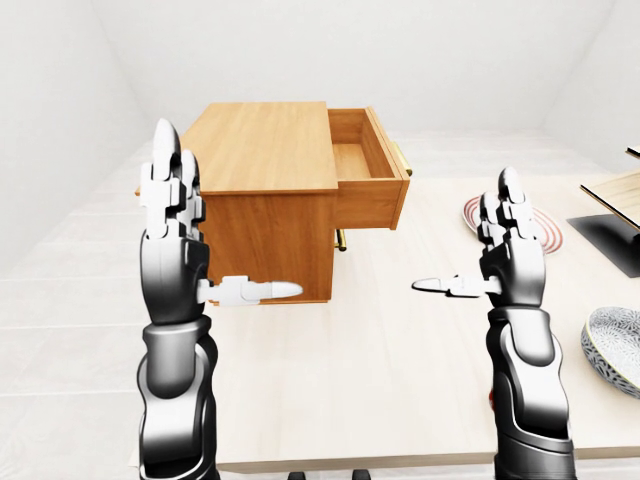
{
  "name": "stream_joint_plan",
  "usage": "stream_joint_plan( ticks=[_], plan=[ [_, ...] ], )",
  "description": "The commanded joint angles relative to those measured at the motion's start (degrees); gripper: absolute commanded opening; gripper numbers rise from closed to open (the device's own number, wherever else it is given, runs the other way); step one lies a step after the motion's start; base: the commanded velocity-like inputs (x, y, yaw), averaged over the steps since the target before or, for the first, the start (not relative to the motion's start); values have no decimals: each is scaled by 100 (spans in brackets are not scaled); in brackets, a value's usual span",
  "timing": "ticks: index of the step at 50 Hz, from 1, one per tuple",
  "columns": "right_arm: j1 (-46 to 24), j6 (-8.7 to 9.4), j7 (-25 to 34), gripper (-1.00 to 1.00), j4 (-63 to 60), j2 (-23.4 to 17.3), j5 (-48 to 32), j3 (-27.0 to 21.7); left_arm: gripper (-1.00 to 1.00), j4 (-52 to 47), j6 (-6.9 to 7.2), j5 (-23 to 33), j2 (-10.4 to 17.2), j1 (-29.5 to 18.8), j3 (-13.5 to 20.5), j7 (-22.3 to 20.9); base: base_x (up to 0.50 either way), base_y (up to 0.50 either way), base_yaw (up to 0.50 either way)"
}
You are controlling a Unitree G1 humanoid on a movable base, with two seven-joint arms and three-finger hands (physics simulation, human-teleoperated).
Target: Close the top drawer of the cabinet.
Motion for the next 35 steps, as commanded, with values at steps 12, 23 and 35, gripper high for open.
stream_joint_plan(
  ticks=[12,23,35],
  plan=[
    [-996,0,-409,100,1173,-290,148,203,100,-84,0,3,1,96,-20,-63,0,0,0],
    [-1351,0,-653,100,1999,-314,29,326,100,-105,0,126,-9,73,56,-31,0,0,0],
    [-1511,0,-675,100,2189,-277,-18,482,100,-120,0,105,-21,102,-32,-39,0,0,0]
  ],
)
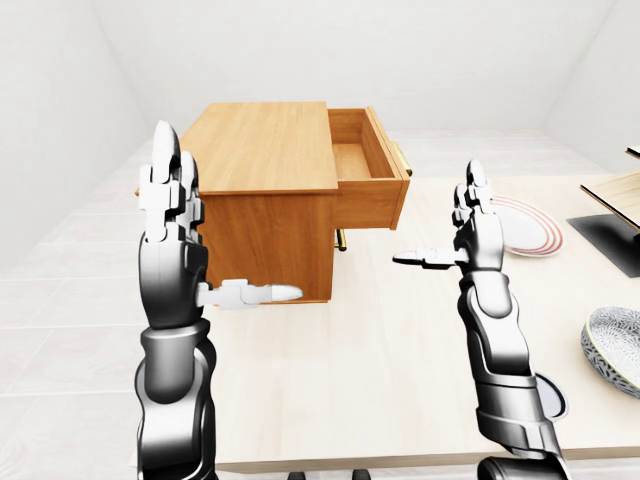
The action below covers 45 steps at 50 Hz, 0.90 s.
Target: Close the top drawer of the cabinet.
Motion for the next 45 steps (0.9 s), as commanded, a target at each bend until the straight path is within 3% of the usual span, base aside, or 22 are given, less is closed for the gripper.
stream_joint_plan(
  ticks=[1,15,17,21,33,35,45],
  plan=[
    [-206,0,-56,100,358,14,-28,119,100,-19,0,5,-11,0,-10,3,0,0,0],
    [-508,0,-111,100,796,110,-104,285,100,-288,0,-126,13,33,64,-120,0,0,0],
    [-540,0,-116,100,904,119,-108,296,100,-242,0,180,217,21,-178,-210,0,0,0],
    [-586,0,-131,100,941,132,-102,308,100,-331,0,-22,-43,93,-118,-239,0,0,0],
    [-760,0,-175,100,1281,190,-126,388,100,-60,0,28,-46,254,-94,-141,0,0,0],
    [-706,0,-92,100,826,231,16,382,100,37,0,7,-48,239,-62,-127,0,0,0],
    [-703,0,-97,100,820,227,21,387,100,37,0,5,-46,239,-63,-125,0,0,0]
  ],
)
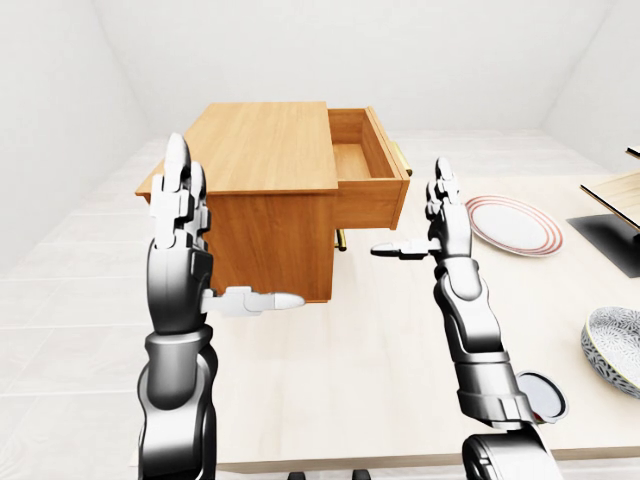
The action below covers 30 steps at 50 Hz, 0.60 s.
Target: Close the top drawer of the cabinet.
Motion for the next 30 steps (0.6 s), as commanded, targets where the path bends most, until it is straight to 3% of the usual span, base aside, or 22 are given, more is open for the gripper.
stream_joint_plan(
  ticks=[1,7,10,11,15,17,18,19,24,28,30],
  plan=[
    [-24,0,8,100,-73,24,41,22,100,62,0,-7,-8,28,6,7,0,0,0],
    [-24,0,6,100,-72,23,43,24,100,62,0,-7,-7,29,6,8,0,0,0],
    [-279,-17,87,100,840,55,171,11,100,-22,0,20,-9,95,-68,-23,0,0,0],
    [-400,-269,53,100,1200,59,124,37,100,-71,0,2,-6,132,-75,-54,0,0,0],
    [-625,-335,19,100,1490,73,196,45,100,-74,0,22,-8,119,-87,-68,0,0,0],
    [-753,-480,0,100,1751,95,208,73,100,-61,0,31,-11,125,-97,-74,0,0,0],
    [-835,-298,-15,100,1653,74,213,83,100,-82,0,37,-15,128,-104,-76,0,0,0],
    [-868,-244,-17,100,1659,75,218,97,100,-95,0,47,-17,142,-116,-79,0,0,0],
    [-806,-360,-54,100,1764,128,195,153,100,-27,0,69,-21,144,-119,-82,0,0,0],
    [-842,-311,-58,100,1737,152,189,184,100,-48,0,82,-25,146,-129,-94,0,0,0],
    [-896,-434,-41,100,1917,166,184,193,100,-53,0,77,-29,164,-117,-96,0,0,0]
  ],
)
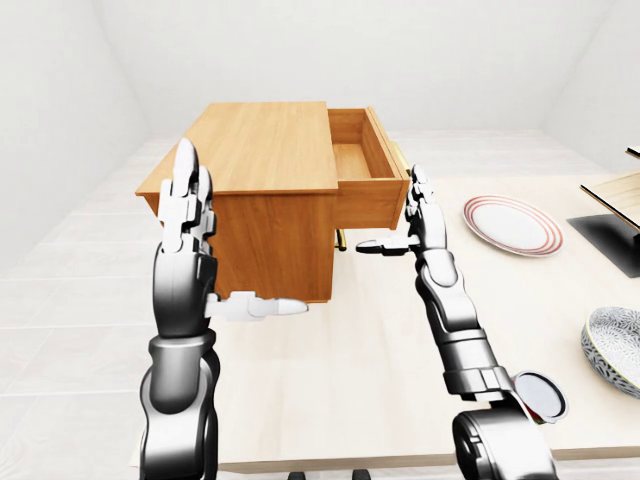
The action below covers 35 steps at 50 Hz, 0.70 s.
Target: Close the top drawer of the cabinet.
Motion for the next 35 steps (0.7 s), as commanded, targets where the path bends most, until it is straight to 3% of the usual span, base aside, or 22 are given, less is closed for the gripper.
stream_joint_plan(
  ticks=[1,16,21,25,28,35],
  plan=[
    [-216,-190,-15,100,494,63,5,76,100,-1,0,27,-14,40,-15,-22,0,0,0],
    [127,-110,32,100,120,267,-231,307,100,36,0,85,-17,46,-64,-58,0,0,0],
    [181,17,95,100,-83,374,-312,397,100,139,0,142,7,62,-70,-55,0,0,0],
    [164,-35,142,100,-8,419,-344,402,100,124,0,135,-6,68,-64,-77,0,0,0],
    [87,-185,139,100,244,462,-377,409,100,139,0,152,-6,69,-73,-88,0,0,0],
    [5,-153,143,100,269,516,-397,426,100,183,0,163,-16,52,-75,-103,0,0,0]
  ],
)
